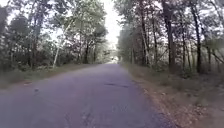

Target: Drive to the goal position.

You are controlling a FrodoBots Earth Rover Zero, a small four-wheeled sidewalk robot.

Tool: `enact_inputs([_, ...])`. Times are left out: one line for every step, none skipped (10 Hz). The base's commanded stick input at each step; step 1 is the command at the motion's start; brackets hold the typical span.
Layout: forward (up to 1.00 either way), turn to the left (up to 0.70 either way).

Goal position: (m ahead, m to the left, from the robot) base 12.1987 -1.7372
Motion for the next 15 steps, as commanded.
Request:
enact_inputs([0.45, 0.00])
enact_inputs([0.45, 0.00])
enact_inputs([0.45, 0.00])
enact_inputs([0.45, 0.00])
enact_inputs([0.45, 0.00])
enact_inputs([0.45, 0.00])
enact_inputs([0.45, 0.00])
enact_inputs([0.45, 0.00])
enact_inputs([0.45, 0.00])
enact_inputs([0.45, 0.00])
enact_inputs([0.45, 0.00])
enact_inputs([0.45, 0.00])
enact_inputs([0.45, 0.00])
enact_inputs([0.45, 0.00])
enact_inputs([0.45, 0.00])
